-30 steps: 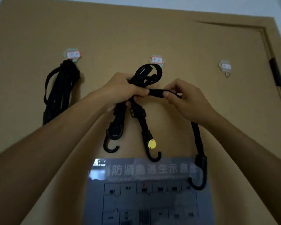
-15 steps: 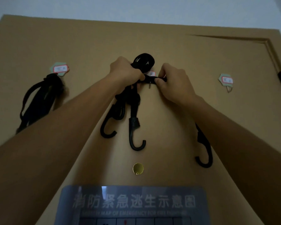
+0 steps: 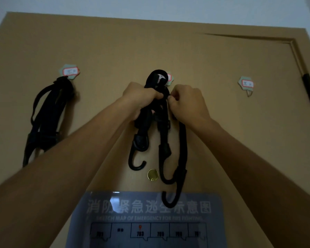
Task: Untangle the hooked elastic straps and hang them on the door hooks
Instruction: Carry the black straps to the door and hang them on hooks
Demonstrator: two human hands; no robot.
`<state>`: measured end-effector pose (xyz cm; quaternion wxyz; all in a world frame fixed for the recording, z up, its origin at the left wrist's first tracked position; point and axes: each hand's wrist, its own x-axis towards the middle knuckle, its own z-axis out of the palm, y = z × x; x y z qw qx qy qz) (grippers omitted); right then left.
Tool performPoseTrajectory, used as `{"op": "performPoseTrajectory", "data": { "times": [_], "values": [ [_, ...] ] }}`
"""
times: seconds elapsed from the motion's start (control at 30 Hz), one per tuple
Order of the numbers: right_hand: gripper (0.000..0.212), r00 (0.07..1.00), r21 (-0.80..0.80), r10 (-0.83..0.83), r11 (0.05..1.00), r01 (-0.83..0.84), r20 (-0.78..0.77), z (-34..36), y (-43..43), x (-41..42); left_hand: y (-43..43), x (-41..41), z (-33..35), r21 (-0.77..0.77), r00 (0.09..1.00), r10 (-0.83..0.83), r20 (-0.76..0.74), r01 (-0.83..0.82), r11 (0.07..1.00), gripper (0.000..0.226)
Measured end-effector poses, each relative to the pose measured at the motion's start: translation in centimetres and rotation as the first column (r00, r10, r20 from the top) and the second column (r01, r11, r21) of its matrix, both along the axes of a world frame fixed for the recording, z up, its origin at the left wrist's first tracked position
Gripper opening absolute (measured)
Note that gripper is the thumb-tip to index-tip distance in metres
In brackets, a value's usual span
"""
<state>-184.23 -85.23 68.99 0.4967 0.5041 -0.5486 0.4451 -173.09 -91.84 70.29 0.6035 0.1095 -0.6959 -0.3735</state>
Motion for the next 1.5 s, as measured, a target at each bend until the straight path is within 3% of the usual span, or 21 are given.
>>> {"op": "performPoseTrajectory", "data": {
  "times": [0.37,0.6,0.73,0.8,0.9,1.0,1.1,1.2,1.37,1.5],
  "values": [
    [0.028,0.996,-0.050,0.056,0.997,-0.052,0.075,-4.9,1.9,0.4,-0.8,5.0,-6.8,0.121,0.982,-0.182,-0.042,0.186,0.975,0.016],
    [0.022,0.989,-0.096,0.074,0.993,-0.062,0.129,-7.6,2.6,1.8,-1.3,7.8,-9.6,0.121,0.991,-0.127,0.046,0.120,0.985,0.030],
    [0.011,0.976,-0.094,0.182,0.981,-0.172,0.120,-11.1,3.4,4.9,-0.5,8.6,-11.9,0.133,0.965,-0.239,0.107,0.225,0.965,0.023],
    [0.009,0.932,0.006,0.310,0.949,-0.317,0.190,-13.4,3.9,6.8,0.2,8.9,-13.9,0.175,0.918,-0.361,0.163,0.333,0.927,0.015],
    [0.025,0.824,0.160,0.385,0.861,-0.483,0.416,-17.2,4.0,8.8,1.0,9.0,-17.9,0.242,0.797,-0.547,0.254,0.496,0.834,0.005],
    [0.030,0.767,0.226,0.316,0.832,-0.507,0.558,-20.6,3.9,9.4,0.9,8.2,-21.9,0.192,0.782,-0.511,0.357,0.474,0.859,0.035],
    [0.027,0.695,0.293,0.250,0.773,-0.562,0.674,-23.4,4.7,8.6,1.1,8.1,-25.2,0.147,0.789,-0.440,0.429,0.420,0.896,0.038],
    [0.017,0.598,0.280,0.274,0.689,-0.668,0.753,-25.5,5.9,7.6,1.3,8.6,-27.6,0.174,0.760,-0.454,0.465,0.424,0.889,0.028],
    [0.017,0.481,0.219,0.276,0.633,-0.742,0.832,-27.8,7.5,5.2,2.0,7.9,-29.2,0.235,0.766,-0.444,0.464,0.377,0.896,0.016],
    [0.022,0.291,0.114,0.267,0.525,-0.843,0.919,-29.5,8.9,3.2,3.9,5.5,-29.5,0.298,0.796,-0.463,0.390,0.367,0.881,0.024]
  ]
}}
